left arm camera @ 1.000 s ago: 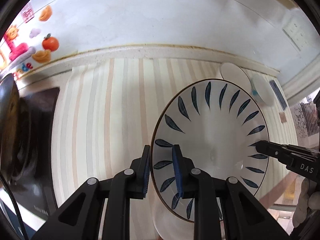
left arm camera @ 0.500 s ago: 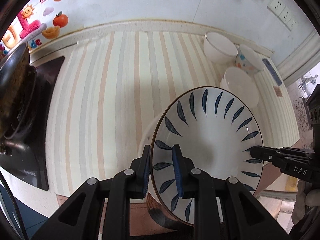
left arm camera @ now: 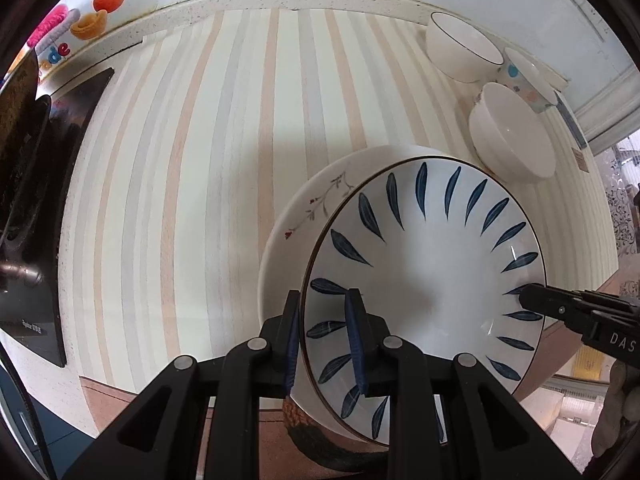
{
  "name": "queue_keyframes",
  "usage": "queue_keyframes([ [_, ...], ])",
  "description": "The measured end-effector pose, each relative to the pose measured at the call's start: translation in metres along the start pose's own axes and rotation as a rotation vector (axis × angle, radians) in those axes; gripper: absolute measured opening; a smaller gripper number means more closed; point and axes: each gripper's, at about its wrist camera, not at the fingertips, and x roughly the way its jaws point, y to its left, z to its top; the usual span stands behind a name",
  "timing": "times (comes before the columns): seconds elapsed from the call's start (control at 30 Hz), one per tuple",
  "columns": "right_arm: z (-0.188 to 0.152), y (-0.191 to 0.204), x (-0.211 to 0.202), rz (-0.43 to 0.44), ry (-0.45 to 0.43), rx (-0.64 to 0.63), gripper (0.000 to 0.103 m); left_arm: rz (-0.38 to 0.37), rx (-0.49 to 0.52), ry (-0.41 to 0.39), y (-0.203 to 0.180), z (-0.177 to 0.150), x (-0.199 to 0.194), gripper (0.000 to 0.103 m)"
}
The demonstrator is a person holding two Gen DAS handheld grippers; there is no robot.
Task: Organize plates and bowls
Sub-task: 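Lower the blue-striped plate onto the plate stack and open the right gripper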
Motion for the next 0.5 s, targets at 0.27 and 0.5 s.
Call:
queue_keyframes([
  [0.27, 0.007, 0.007, 0.012, -0.014, 0.009, -0.012, 0.011, 0.023, -0.011, -0.001, 0.003, 0.002, 0.006, 0.019],
  [0.5, 0.007, 0.009, 0.014, -0.008, 0.002, -0.01, 0.011, 0.025, -0.041, -0.013, 0.003, 0.002, 0.005, 0.019],
])
